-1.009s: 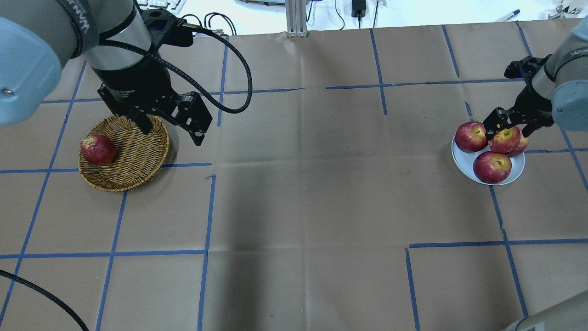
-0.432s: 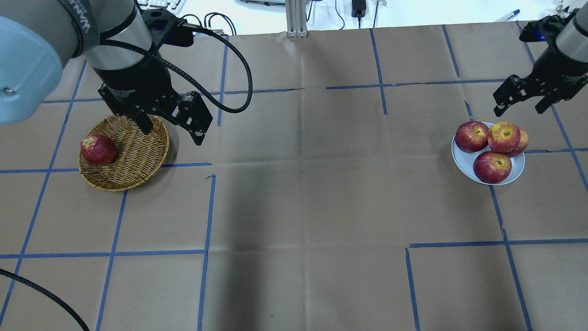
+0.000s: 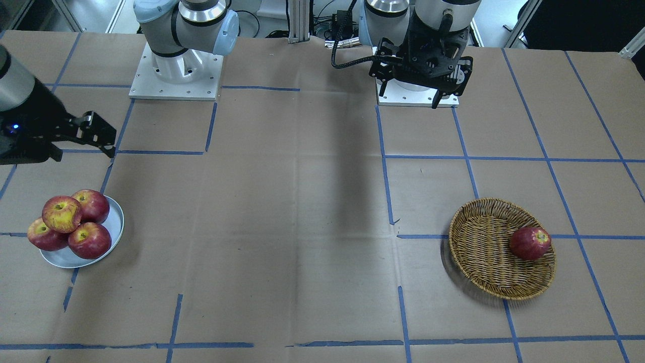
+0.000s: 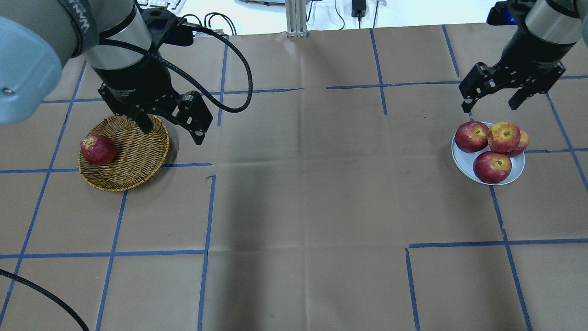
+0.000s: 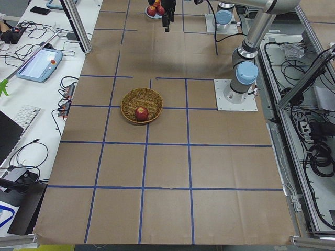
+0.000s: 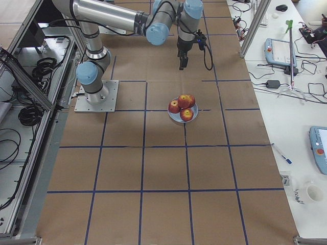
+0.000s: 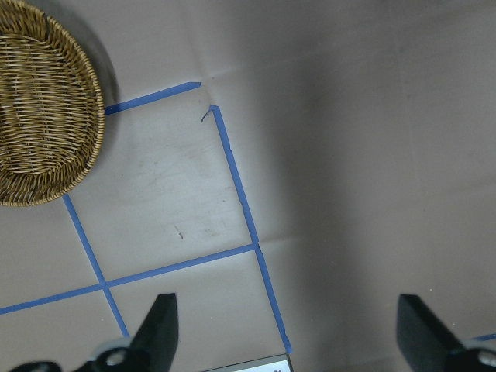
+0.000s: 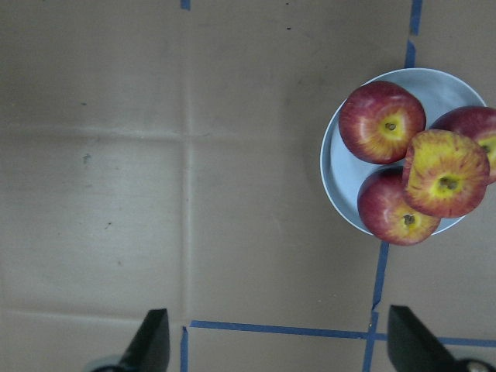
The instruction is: Transfer apple from basket to plate
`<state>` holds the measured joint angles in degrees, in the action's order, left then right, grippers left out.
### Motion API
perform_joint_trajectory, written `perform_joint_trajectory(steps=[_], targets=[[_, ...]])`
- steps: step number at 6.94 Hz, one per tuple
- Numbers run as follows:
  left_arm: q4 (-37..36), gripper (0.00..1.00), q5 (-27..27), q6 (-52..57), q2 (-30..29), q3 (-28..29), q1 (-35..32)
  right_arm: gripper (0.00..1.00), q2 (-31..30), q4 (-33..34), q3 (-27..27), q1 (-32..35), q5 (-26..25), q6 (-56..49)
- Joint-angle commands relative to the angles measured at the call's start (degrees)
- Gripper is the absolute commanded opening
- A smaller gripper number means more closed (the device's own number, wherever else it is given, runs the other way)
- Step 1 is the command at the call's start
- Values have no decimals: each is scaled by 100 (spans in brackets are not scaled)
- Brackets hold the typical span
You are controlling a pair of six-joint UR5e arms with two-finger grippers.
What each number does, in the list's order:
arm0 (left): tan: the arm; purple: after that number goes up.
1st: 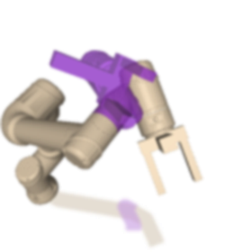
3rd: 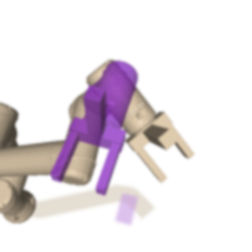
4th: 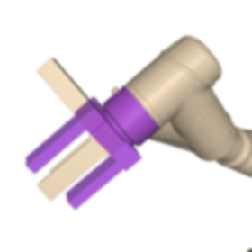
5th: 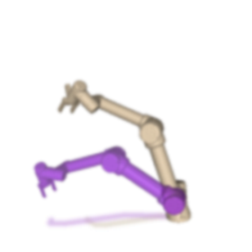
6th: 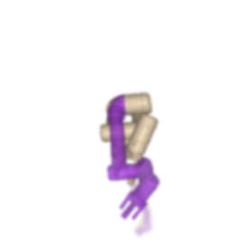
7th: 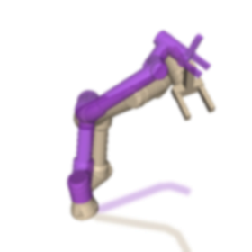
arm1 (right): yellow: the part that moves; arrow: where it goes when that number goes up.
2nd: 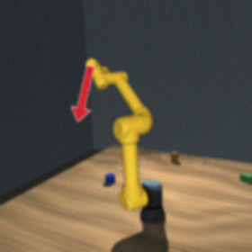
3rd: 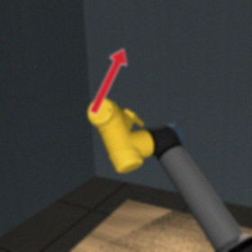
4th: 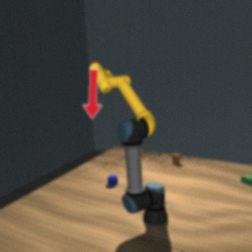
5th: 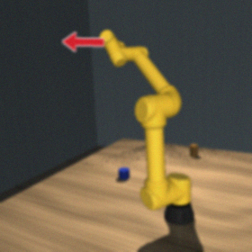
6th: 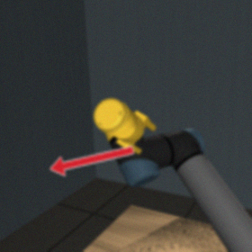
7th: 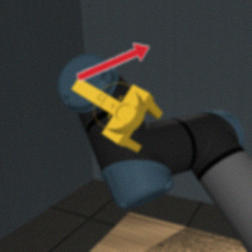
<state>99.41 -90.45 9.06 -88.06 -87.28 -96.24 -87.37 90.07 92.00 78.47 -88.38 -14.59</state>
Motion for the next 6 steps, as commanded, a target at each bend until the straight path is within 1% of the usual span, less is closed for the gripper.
perform_joint_trajectory(steps=[1,2,3,4,5,6], targets=[[-1,99,1,-1,0,0,0,100,-297,-16,177,711,-39,841],[-1,99,1,-1,0,0,0,100,-498,54,387,844,-48,1061],[-1,99,1,-1,0,0,0,100,-552,133,485,862,-31,1115],[-1,99,1,-1,0,0,0,100,-544,134,477,889,39,1194],[-1,99,1,-1,0,0,0,100,-527,195,451,1019,-4,1404],[-1,99,1,-1,0,0,0,100,-483,256,433,1064,-47,1389]])
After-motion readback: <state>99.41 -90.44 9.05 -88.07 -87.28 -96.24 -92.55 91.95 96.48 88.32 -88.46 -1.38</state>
